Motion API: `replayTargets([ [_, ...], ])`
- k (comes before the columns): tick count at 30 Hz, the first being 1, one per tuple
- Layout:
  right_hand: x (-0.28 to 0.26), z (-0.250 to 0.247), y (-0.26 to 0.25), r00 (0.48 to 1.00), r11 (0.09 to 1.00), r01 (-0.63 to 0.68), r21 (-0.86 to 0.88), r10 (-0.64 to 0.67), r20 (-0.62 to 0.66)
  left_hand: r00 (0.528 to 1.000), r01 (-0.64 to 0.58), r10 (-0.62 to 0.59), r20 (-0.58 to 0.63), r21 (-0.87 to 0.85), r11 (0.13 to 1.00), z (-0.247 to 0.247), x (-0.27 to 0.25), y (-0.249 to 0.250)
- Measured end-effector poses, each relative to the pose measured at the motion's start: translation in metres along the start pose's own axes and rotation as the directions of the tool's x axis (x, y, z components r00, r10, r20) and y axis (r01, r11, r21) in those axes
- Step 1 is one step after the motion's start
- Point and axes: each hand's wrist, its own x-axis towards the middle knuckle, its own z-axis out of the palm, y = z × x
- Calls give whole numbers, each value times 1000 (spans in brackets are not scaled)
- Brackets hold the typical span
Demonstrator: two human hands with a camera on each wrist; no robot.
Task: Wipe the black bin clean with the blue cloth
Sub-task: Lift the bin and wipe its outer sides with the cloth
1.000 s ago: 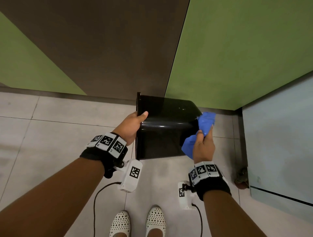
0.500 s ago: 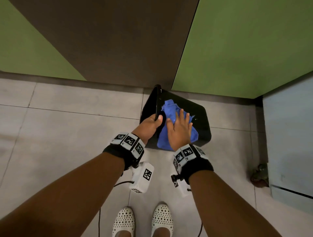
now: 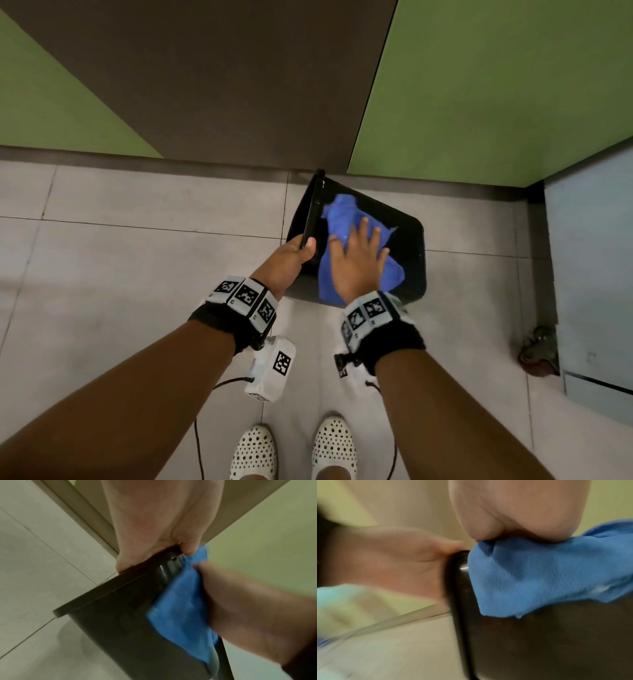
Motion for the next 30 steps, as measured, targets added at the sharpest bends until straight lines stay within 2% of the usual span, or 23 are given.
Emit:
replayTargets([
  [2, -8, 9, -11, 991, 991, 133, 1, -133, 6, 1000, 10, -10, 2, -49, 999, 1, 2, -1],
  [6, 11, 6, 12, 992, 990, 125, -68, -126, -15, 999, 18, -18, -34, -3, 1000, -1, 5, -6],
  [8, 28, -3, 36, 999, 994, 34, -103, -37, -30, 999, 6, -4, -31, 53, 999, -4, 5, -10],
  [10, 41, -13, 64, 989, 990, -128, -59, 123, -79, 1000, 1, 0, -16, 98, 995, -6, 2, -10],
  [12, 46, -18, 84, 942, 946, -318, 64, 323, -92, 1000, -24, 23, 17, 114, 993, -7, 0, -9],
  [14, 42, -16, 84, 898, 900, -414, 137, 429, -102, 999, -41, 39, 19, 109, 993, -5, 2, -10],
  [16, 31, -10, 64, 922, 929, -358, 87, 367, -125, 1000, -20, 19, 6, 107, 994, -3, 4, -11],
  [19, 5, 8, 15, 996, 998, -66, 10, 67, -57, 1000, -12, 12, 5, 34, 999, 3, 8, -10],
  [21, -10, 17, -7, 997, 997, 70, 24, -70, -12, 1000, 1, -1, -16, -7, 1000, 6, 8, -6],
  [24, -1, 13, 1, 992, 992, 123, -20, -123, 7, 999, 26, -27, -22, -27, 999, 3, 7, -7],
  [27, 24, -2, 33, 1000, 999, 15, -36, -16, -18, 1000, -2, 2, -5, 90, 996, -3, 6, -12],
  [30, 42, -19, 68, 966, 968, -235, 87, 242, -87, 997, -31, 22, 74, 115, 993, -4, 2, -13],
])
